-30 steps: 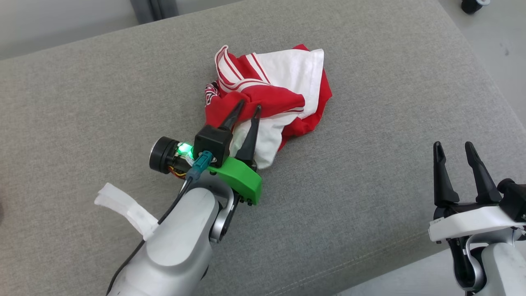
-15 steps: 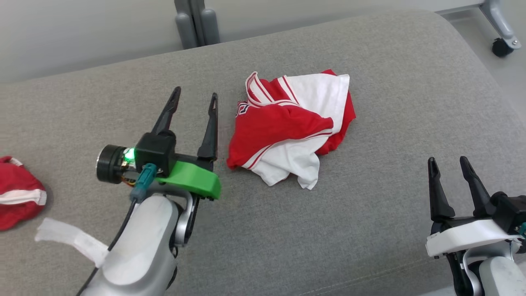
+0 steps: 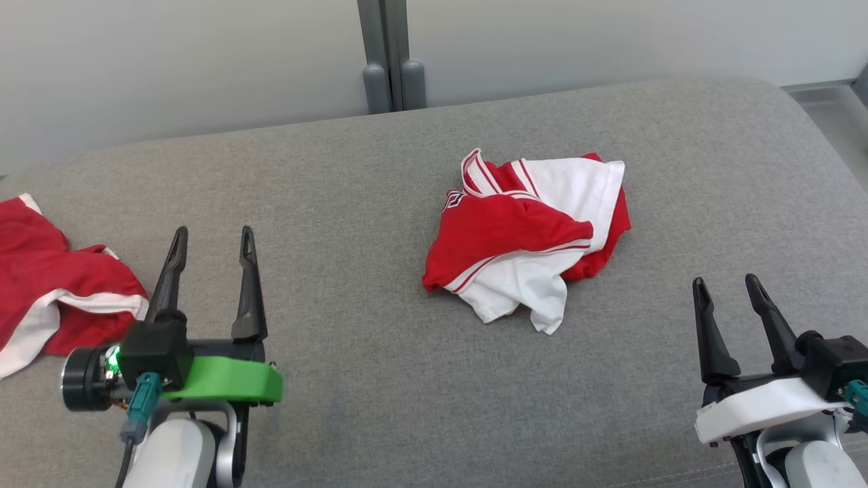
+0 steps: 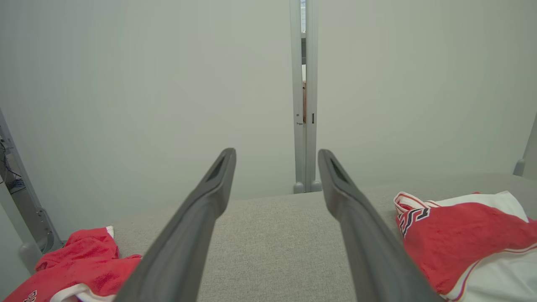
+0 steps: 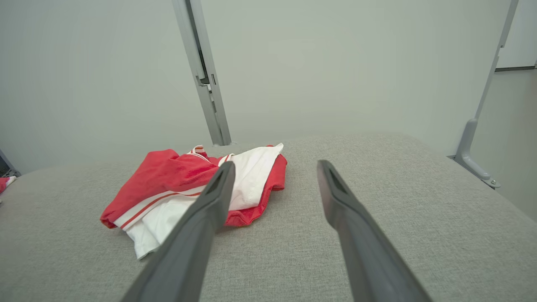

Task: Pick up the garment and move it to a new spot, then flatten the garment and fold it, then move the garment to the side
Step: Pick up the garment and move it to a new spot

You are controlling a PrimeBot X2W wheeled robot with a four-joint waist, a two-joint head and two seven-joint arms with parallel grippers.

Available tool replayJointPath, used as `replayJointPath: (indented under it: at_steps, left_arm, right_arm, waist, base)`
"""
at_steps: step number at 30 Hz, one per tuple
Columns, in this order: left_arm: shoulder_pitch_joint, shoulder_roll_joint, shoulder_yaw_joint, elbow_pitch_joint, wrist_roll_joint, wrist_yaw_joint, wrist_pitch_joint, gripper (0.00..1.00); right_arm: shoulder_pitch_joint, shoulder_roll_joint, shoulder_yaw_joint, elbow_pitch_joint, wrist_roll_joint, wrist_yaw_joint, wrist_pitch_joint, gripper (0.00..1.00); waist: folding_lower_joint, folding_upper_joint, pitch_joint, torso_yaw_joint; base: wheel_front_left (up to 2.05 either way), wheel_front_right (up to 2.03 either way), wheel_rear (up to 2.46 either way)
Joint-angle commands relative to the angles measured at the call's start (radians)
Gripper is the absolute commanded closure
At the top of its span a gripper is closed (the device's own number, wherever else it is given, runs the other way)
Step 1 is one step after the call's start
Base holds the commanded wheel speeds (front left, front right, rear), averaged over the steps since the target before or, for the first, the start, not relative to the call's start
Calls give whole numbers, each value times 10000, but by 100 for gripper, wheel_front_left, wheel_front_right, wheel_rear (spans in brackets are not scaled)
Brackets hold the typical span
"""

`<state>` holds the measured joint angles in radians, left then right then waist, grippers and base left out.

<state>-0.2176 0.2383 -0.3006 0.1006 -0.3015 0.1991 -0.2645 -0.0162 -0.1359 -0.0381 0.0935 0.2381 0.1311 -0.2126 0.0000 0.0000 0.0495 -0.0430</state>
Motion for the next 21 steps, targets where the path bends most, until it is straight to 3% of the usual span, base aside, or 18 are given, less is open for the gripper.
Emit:
replayJointPath:
  at_steps: [1, 21]
  left_arm:
    - [362, 111, 177, -81, 82, -47, 5, 0]
    - [2743, -179, 1351, -667, 445, -1043, 6, 0]
  right_arm:
    - [183, 31, 18, -47, -74, -6, 41, 0]
    - [783, 41, 18, -420, -169, -5, 258, 0]
  waist:
    - [0, 0, -241, 181]
    - [0, 0, -825, 488]
  base:
    - [0, 0, 0]
    - [0, 0, 0]
